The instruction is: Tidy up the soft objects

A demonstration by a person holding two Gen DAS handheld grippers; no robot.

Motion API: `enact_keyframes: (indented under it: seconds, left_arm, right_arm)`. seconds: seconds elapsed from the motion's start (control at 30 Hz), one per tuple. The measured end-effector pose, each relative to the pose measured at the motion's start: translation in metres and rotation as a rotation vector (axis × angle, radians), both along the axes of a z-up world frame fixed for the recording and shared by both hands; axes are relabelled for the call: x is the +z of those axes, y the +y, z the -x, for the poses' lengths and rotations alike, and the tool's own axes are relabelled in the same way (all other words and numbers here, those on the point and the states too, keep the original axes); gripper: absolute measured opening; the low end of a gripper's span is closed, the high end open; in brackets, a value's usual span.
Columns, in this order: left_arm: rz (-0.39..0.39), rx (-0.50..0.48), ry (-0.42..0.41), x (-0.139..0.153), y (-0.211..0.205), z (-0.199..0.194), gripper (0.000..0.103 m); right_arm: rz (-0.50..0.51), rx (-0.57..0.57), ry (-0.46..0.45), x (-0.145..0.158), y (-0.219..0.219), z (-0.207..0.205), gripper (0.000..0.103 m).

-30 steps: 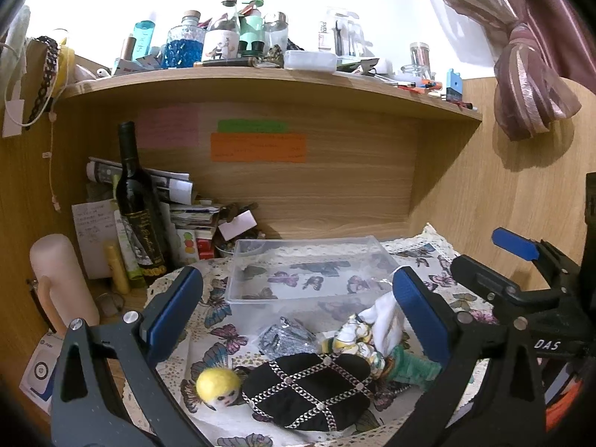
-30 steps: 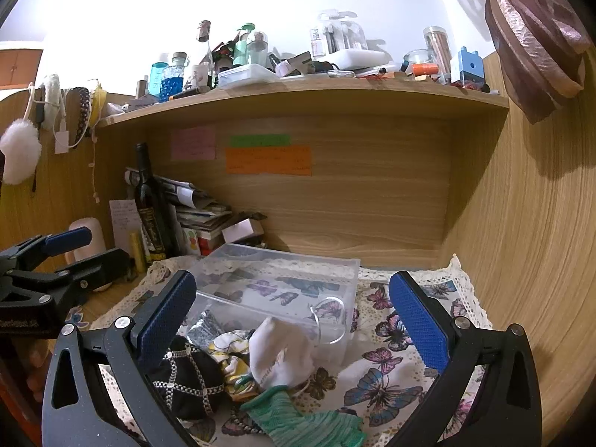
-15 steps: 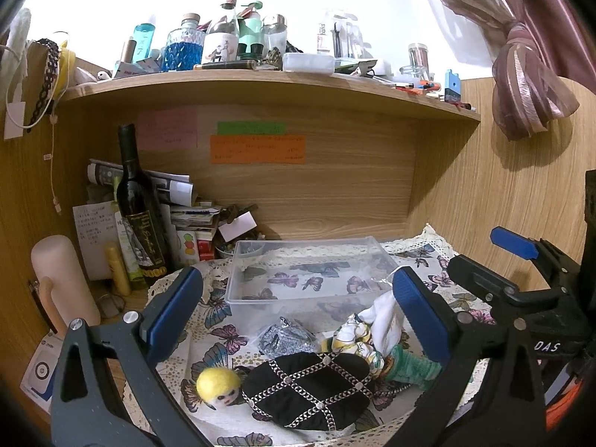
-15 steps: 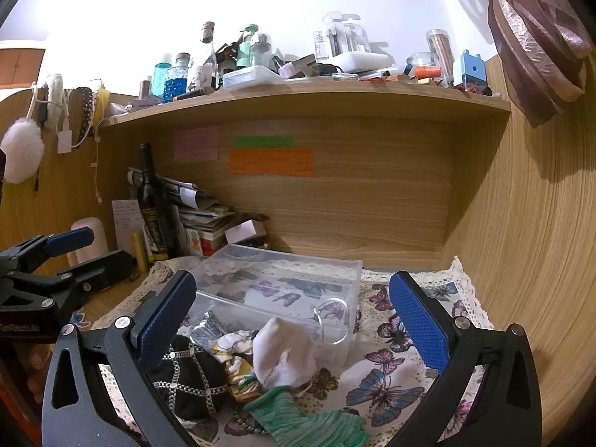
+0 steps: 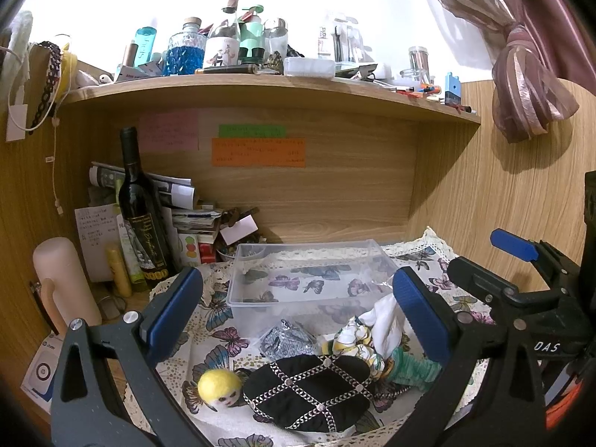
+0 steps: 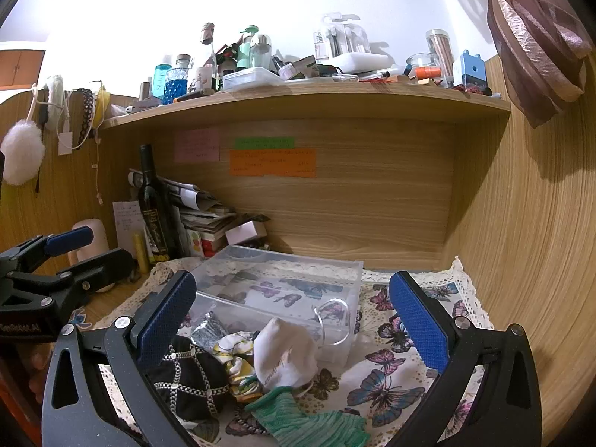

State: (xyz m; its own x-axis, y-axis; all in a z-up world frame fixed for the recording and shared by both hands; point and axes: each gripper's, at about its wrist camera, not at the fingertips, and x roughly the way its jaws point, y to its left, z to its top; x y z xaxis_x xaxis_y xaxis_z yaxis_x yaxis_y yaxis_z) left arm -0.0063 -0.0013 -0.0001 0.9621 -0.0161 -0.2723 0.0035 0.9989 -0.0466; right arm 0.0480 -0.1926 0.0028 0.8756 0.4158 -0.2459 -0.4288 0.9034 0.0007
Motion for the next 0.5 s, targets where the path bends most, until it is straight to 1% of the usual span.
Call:
enact_keyframes:
  seconds: [0.5]
  left_arm:
    - [-0.004,0.001,-0.004,0.0011,-0.0001,0.0007,0.103]
  right_arm:
    - [-0.002,0.005,0.008,0.0,-0.0002,-0.0026,0.103]
